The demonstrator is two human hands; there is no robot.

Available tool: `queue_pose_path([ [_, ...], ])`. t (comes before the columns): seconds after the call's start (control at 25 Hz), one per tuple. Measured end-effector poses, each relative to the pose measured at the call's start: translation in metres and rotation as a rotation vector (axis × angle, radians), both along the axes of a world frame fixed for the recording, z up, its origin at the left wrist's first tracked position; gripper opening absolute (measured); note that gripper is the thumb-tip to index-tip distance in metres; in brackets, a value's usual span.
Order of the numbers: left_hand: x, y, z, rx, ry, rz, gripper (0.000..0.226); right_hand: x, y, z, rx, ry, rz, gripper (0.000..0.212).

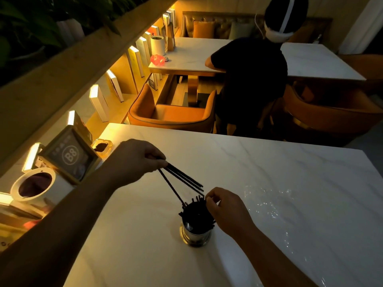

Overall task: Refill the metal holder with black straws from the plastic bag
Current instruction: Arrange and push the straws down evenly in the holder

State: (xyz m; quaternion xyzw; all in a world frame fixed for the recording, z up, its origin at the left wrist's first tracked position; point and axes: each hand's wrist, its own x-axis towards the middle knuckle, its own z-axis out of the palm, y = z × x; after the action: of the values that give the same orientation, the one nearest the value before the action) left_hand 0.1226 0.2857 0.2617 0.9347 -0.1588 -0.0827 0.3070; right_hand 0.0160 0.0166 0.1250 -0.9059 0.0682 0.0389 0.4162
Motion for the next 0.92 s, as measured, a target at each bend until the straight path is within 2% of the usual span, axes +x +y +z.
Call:
queue_pose_path([
  [0.12, -0.004, 0.016, -0.008, -0.332, 0.052, 0.224, 0.008, -0.004, 0.009, 0.008, 0.120, 0.020, -0.013, 0.013],
  [0.2, -0.011, 0.016, -0.022, -0.587, 0.138, 0.365, 0.009, -0.006, 0.020, 0.017, 0.253, 0.102, 0.027, 0.016],
  [0.28, -0.023, 0.008, -0.037, -0.874, 0.291, 0.463, 0.014, -0.006, 0.031, 0.027, 0.428, 0.221, 0.090, 0.035],
  [0.36, -0.036, -0.003, -0.056, -1.094, 0.467, 0.533, 0.020, -0.002, 0.039, 0.038, 0.767, 0.286, 0.058, 0.061],
  [0.44, -0.051, -0.016, -0.078, -1.173, 0.627, 0.548, 0.016, 0.005, 0.036, 0.051, 1.151, 0.265, -0.105, 0.070],
  [0.48, -0.058, -0.022, -0.089, -1.188, 0.693, 0.539, 0.015, 0.009, 0.031, 0.056, 1.264, 0.228, -0.181, 0.064],
  [0.52, -0.065, -0.028, -0.097, -1.194, 0.748, 0.527, 0.016, 0.014, 0.025, 0.061, 1.285, 0.187, -0.233, 0.052],
  [0.6, -0.075, -0.035, -0.112, -1.165, 0.808, 0.487, 0.021, 0.022, 0.012, 0.066, 1.085, 0.112, -0.264, 0.028],
  [0.68, -0.077, -0.038, -0.123, -0.987, 0.770, 0.436, 0.022, 0.027, 0.002, 0.065, 0.777, 0.043, -0.245, 0.028],
  [0.8, -0.073, -0.037, -0.140, -0.420, 0.457, 0.374, 0.021, 0.025, -0.004, 0.057, 0.461, -0.041, -0.180, 0.031],
  [0.88, -0.072, -0.039, -0.148, -0.053, 0.272, 0.261, 0.035, 0.017, -0.002, 0.045, 0.321, -0.035, -0.110, 0.033],
  [0.92, -0.072, -0.042, -0.153, 0.056, 0.240, 0.206, 0.044, 0.013, 0.001, 0.036, 0.271, -0.001, -0.069, 0.031],
])
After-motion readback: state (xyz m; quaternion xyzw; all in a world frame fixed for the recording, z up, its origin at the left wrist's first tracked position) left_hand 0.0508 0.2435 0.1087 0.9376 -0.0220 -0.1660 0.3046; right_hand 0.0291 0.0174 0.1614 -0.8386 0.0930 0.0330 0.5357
